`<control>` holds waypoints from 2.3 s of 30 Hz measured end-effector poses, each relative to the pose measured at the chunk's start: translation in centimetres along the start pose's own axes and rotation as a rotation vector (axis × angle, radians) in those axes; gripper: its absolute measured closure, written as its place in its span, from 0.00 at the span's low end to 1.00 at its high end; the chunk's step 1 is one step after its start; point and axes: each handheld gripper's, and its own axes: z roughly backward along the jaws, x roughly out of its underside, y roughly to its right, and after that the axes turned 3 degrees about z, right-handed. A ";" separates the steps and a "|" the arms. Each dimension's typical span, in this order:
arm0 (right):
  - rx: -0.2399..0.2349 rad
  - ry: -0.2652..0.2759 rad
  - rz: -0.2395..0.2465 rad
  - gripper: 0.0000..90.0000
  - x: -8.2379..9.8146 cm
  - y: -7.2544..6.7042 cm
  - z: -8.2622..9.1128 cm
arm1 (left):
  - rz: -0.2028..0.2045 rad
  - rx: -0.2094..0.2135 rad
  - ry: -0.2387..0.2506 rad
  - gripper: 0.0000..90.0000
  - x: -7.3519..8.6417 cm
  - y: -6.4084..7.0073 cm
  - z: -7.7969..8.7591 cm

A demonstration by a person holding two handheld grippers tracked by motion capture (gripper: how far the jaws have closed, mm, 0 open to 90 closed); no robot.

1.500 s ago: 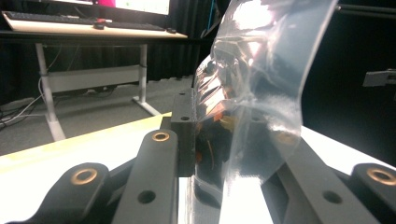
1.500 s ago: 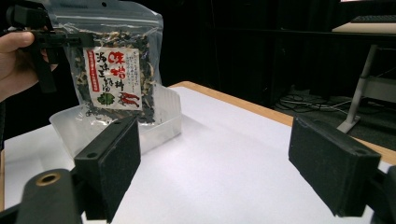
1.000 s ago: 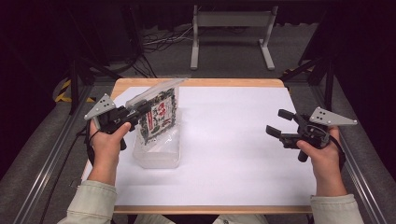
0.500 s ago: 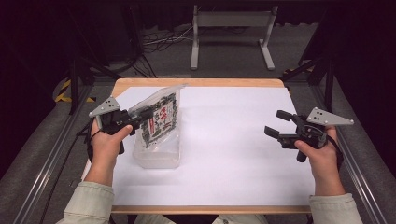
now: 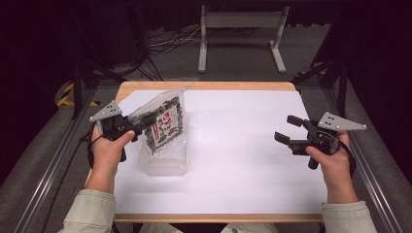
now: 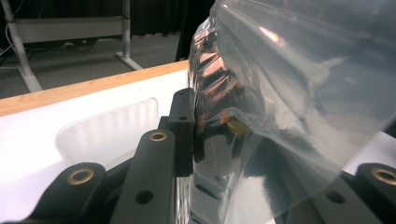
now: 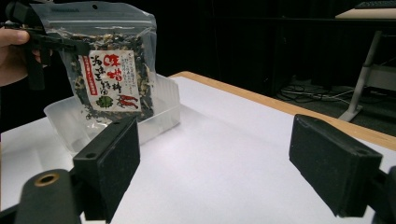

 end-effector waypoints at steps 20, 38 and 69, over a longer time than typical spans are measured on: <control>0.002 -0.006 -0.006 0.18 0.3 0.1 0.1 | 0.000 -0.024 0.061 0.64 -0.2 0.2 0.1; 0.039 -0.015 -0.016 0.17 1.0 0.6 1.1 | -0.053 -0.135 0.096 0.10 -0.1 2.0 3.2; 0.170 -0.085 -0.032 0.12 10.5 1.4 3.0 | -0.079 -0.141 -0.077 0.07 12.3 0.7 8.2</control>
